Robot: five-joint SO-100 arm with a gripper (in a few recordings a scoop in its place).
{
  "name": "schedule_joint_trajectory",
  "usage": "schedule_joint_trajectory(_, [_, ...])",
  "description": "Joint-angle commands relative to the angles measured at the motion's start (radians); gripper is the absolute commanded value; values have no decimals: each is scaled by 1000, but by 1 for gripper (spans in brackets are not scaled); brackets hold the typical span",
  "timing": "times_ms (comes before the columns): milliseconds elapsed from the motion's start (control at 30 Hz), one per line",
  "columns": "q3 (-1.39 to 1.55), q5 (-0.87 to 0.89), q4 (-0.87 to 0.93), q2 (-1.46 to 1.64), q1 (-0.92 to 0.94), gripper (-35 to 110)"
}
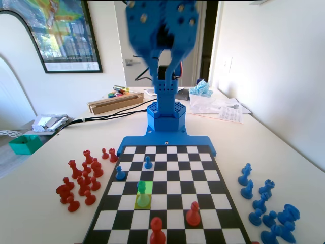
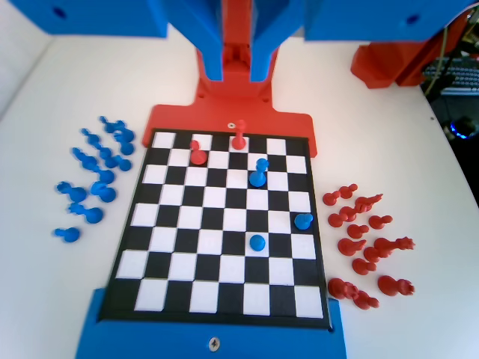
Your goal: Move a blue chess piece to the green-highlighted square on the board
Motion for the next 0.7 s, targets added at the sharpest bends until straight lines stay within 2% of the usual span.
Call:
schedule_joint_trajectory(0, [-31,-29,-92,-58,43,11])
schedule_joint_trajectory(300, [-77,-48,-236,-295,106,12])
schedule_joint_trajectory(667, [-95,-80,-310,-433,143,15])
